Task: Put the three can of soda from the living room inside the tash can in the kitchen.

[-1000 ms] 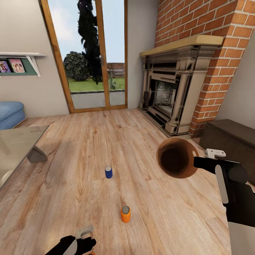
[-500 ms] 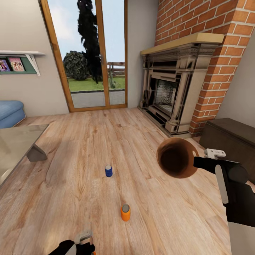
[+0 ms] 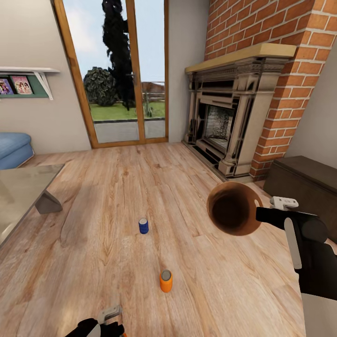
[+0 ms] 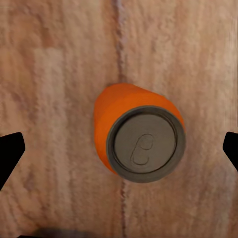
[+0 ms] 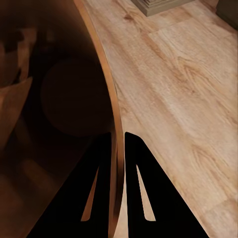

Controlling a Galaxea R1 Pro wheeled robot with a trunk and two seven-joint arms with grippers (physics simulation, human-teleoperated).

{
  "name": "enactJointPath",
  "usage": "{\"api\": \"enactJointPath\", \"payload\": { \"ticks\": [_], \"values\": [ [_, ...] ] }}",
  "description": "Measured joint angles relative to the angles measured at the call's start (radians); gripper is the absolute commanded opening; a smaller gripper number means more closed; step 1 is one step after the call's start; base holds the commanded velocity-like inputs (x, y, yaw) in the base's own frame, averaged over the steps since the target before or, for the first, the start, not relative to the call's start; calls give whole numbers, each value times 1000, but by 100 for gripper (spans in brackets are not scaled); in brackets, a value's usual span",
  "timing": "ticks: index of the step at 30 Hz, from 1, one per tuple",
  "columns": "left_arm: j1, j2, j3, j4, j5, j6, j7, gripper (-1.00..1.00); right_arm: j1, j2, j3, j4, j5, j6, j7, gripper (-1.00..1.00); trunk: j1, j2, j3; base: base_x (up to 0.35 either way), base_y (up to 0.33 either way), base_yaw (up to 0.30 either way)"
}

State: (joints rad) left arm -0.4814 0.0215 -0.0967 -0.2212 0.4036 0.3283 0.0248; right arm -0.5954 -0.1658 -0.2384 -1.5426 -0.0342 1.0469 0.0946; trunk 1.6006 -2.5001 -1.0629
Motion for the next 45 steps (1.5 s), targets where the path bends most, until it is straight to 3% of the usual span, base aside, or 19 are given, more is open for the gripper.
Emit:
{"api": "enactJointPath", "payload": {
  "ticks": [8,33,41,45],
  "values": [
    [0,0,0,0,1,-22,4,100,0,0,0,1,2,0,0,-100,3,-1,-23,0,0,0],
    [0,-17,-1,-1,0,-42,3,100,1,0,0,0,-2,0,0,-100,3,-1,-23,0,0,0],
    [0,-18,-1,-1,0,-46,3,100,1,0,0,1,0,0,0,-100,6,-3,-54,0,0,0],
    [0,-17,-1,-1,0,-61,3,100,1,0,0,0,-1,0,0,-100,6,-3,-54,0,0,0]
  ]
}}
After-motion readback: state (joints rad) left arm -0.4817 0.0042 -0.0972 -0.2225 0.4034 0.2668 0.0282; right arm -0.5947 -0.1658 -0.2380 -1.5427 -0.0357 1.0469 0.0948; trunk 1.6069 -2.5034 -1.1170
